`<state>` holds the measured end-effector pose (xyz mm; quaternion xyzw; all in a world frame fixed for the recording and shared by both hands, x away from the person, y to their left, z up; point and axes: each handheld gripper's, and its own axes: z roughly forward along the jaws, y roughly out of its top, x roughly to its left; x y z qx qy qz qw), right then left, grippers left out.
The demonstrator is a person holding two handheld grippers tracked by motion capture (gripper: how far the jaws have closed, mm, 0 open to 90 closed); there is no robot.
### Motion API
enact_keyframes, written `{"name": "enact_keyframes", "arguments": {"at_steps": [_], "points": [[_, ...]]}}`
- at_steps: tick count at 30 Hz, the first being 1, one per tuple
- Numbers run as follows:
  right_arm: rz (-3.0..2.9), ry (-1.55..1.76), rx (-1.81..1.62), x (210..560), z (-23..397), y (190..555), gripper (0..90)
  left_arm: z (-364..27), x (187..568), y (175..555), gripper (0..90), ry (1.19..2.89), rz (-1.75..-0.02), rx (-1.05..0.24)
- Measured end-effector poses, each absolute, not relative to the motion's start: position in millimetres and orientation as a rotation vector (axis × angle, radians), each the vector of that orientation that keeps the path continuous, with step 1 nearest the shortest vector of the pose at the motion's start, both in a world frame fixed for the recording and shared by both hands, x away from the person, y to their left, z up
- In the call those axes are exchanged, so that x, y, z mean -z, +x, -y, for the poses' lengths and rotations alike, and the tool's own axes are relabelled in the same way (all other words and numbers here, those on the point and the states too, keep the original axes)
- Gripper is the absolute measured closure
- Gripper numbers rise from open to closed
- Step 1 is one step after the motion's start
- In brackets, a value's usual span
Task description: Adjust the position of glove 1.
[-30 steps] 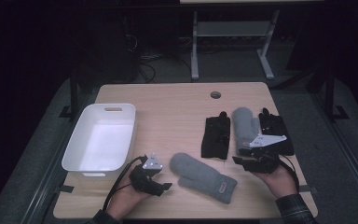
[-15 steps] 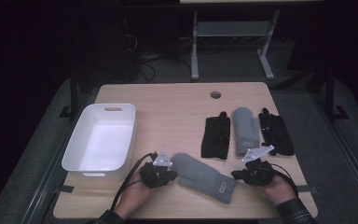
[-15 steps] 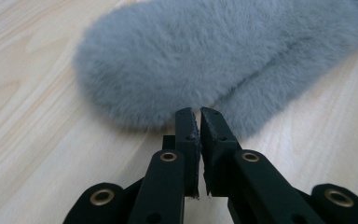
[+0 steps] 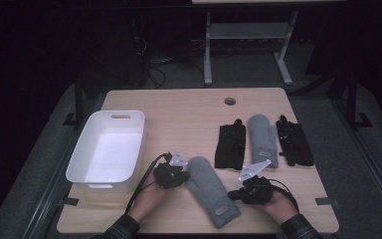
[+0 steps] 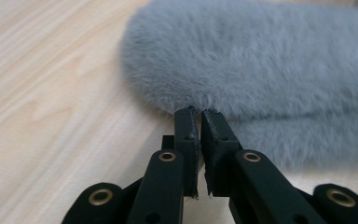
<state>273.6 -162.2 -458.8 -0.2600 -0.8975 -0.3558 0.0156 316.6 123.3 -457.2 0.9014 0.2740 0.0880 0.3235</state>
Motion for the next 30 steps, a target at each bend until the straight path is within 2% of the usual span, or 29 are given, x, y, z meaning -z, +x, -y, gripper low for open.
{"name": "enact_keyframes", "arguments": {"at_steps": [8, 13, 14, 17, 20, 24, 26, 30], "points": [[2.797, -0.743, 1.130, 460.1, 127.9, 283.6, 90.0, -129.2, 454.5, 320.9, 83.3, 2.358, -0.731, -0.275], [2.808, -0.711, 1.143, 458.9, 118.1, 285.4, 90.0, -132.7, 450.0, 320.7, 77.5, 2.321, -0.761, -0.302], [2.797, -0.729, 1.149, 457.3, 119.7, 284.4, 88.2, -133.8, 448.1, 319.9, 74.8, 2.313, -0.763, -0.308], [2.816, -0.798, 1.211, 451.2, 136.9, 287.7, 71.4, -135.0, 444.1, 313.7, 65.0, 2.288, -0.774, -0.317], [2.860, -0.978, 1.255, 440.9, 161.5, 294.1, 59.0, -138.8, 442.4, 305.2, 55.0, 2.288, -0.775, -0.299], [2.884, -1.266, 1.318, 428.3, 201.3, 308.3, 53.9, -145.6, 441.7, 289.7, 40.5, 2.312, -0.752, -0.219], [2.885, -1.394, 1.304, 426.3, 218.7, 316.4, 53.0, -147.6, 443.9, 281.5, 35.4, 2.338, -0.742, -0.209], [2.872, -1.556, 1.233, 432.7, 240.6, 330.0, 45.5, -151.1, 449.9, 271.2, 29.6, 2.362, -0.735, -0.184]]}}
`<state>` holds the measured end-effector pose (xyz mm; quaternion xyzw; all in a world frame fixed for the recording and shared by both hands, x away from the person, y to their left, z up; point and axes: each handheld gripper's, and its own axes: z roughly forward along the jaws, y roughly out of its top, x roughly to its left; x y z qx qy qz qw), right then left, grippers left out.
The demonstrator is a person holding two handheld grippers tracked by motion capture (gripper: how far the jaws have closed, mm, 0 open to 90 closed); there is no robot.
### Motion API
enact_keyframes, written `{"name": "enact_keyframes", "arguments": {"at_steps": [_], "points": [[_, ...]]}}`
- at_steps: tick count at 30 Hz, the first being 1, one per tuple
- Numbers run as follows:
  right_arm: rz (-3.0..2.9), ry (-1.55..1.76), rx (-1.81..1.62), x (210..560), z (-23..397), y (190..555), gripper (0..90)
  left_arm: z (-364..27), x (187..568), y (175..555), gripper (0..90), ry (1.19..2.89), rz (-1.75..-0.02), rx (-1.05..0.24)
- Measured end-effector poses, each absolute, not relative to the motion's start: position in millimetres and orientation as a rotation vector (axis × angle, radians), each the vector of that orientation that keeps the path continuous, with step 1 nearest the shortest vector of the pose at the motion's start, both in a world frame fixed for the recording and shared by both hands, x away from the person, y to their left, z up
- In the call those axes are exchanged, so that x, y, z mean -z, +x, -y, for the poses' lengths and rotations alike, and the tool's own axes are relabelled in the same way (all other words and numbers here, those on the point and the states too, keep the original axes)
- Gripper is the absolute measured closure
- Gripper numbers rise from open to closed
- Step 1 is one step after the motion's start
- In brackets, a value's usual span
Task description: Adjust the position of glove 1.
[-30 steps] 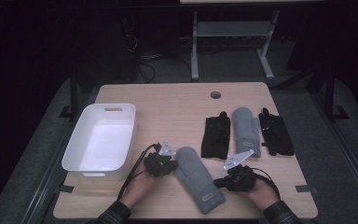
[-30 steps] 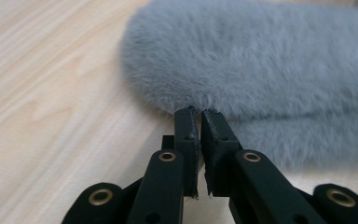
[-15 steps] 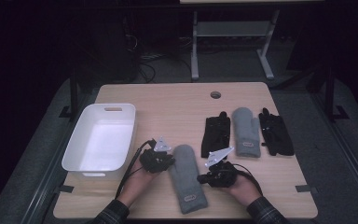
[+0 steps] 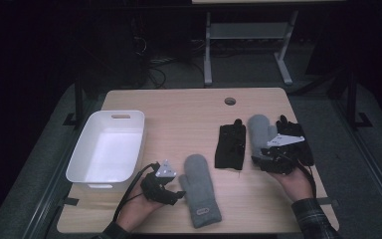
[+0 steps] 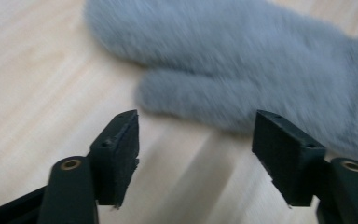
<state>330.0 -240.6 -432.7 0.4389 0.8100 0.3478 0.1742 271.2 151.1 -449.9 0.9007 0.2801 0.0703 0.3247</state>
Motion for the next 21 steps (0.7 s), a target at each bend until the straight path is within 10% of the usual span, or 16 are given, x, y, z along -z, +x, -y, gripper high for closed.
{"name": "enact_keyframes", "arguments": {"at_steps": [6, 15, 21], "points": [[-2.295, 1.276, -0.906, 444.4, 242.3, 342.1, 41.0, -157.2, 457.6, 264.1, 26.7, 2.385, -0.741, -0.169], [-2.327, 1.284, -0.905, 453.1, 248.1, 345.6, 77.7, -158.0, 460.4, 266.3, 25.9, 2.389, -0.732, -0.206], [-2.334, 1.228, -0.939, 444.5, 252.4, 338.4, 79.8, -157.7, 461.6, 266.2, 24.1, 2.396, -0.721, -0.234]]}}
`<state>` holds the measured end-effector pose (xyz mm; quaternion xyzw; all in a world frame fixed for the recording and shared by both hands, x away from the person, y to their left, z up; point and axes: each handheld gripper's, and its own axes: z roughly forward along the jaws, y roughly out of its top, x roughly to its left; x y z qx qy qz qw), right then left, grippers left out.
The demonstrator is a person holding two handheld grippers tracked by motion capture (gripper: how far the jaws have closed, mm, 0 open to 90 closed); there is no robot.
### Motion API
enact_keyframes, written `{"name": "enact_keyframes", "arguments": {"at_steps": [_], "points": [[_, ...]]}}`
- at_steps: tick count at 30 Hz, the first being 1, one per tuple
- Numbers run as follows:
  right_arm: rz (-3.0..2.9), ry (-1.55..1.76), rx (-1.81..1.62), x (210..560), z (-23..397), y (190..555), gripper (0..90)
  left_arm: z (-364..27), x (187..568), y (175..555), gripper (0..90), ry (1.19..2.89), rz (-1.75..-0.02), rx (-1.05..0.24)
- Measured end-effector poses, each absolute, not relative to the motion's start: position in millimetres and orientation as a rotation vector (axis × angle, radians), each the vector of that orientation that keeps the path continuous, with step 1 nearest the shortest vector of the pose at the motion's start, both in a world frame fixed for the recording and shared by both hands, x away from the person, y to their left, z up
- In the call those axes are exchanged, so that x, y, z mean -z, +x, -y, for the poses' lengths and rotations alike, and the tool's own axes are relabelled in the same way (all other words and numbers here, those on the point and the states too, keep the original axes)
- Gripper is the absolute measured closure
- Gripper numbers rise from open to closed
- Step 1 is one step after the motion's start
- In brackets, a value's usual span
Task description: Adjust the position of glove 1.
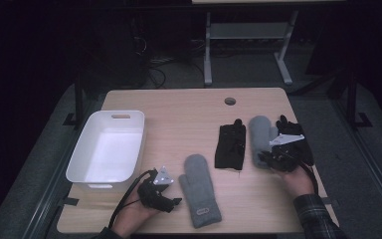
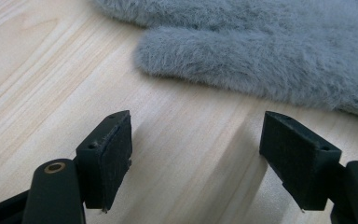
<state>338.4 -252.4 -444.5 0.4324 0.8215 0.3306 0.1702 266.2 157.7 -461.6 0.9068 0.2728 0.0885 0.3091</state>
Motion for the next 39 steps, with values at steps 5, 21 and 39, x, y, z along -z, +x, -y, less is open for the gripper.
{"name": "enact_keyframes", "arguments": {"at_steps": [5, 21, 39], "points": [[-2.372, 1.195, -0.981, 436.5, 255.0, 317.2, 79.6, -157.4, 462.6, 266.4, 23.1, 2.390, -0.718, -0.239], [-2.543, 1.055, -1.036, 439.7, 264.1, 230.1, 77.7, -157.5, 463.2, 265.5, 21.1, 2.391, -0.711, -0.244], [-2.274, 1.368, -1.030, 437.5, 298.7, 275.3, 65.1, -156.5, 464.4, 265.6, 19.1, 2.379, -0.717, -0.241]]}}
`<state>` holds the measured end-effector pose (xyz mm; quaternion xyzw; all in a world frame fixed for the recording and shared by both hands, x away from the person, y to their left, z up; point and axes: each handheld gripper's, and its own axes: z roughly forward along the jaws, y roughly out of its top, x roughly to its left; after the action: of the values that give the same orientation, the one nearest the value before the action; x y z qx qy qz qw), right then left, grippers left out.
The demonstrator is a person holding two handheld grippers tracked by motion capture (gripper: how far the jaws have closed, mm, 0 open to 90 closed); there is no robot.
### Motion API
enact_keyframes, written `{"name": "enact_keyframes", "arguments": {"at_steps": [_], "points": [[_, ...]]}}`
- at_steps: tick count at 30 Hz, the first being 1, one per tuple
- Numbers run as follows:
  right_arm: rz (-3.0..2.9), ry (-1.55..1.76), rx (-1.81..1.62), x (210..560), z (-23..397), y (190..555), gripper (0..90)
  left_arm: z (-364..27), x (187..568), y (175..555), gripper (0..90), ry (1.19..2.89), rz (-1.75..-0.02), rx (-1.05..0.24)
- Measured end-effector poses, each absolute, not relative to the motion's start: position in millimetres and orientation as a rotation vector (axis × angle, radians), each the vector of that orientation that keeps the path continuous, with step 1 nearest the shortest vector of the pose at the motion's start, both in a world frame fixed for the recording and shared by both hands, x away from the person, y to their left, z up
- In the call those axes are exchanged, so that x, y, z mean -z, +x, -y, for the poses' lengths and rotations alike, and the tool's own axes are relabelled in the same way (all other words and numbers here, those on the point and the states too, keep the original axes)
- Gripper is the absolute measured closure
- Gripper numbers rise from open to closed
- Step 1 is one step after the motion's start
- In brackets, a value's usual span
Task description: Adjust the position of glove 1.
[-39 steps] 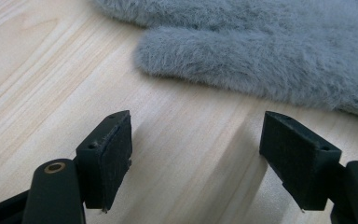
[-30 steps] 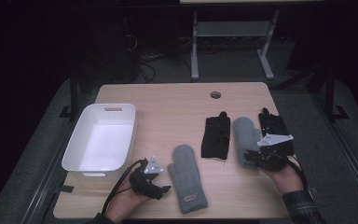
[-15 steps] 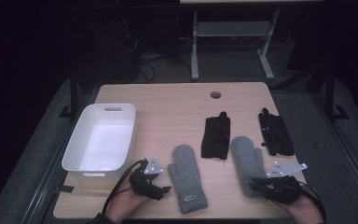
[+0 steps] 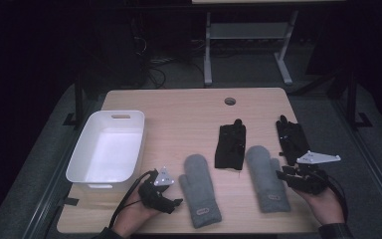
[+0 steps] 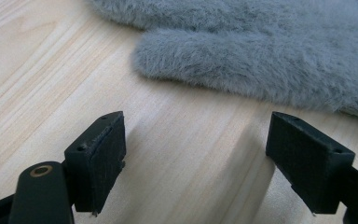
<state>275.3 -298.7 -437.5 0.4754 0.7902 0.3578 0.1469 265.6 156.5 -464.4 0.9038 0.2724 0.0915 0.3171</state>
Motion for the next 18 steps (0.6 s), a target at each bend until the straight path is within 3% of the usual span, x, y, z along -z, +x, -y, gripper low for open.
{"name": "enact_keyframes", "arguments": {"at_steps": [12, 18], "points": [[-2.317, 1.507, -1.090, 455.4, 306.2, 276.4, 59.7, -156.5, 465.1, 265.4, 18.2, 2.374, -0.717, -0.235], [-2.366, 1.474, -1.083, 458.5, 302.7, 278.8, 85.3, -156.9, 465.3, 265.6, 17.9, 2.375, -0.711, -0.237]]}}
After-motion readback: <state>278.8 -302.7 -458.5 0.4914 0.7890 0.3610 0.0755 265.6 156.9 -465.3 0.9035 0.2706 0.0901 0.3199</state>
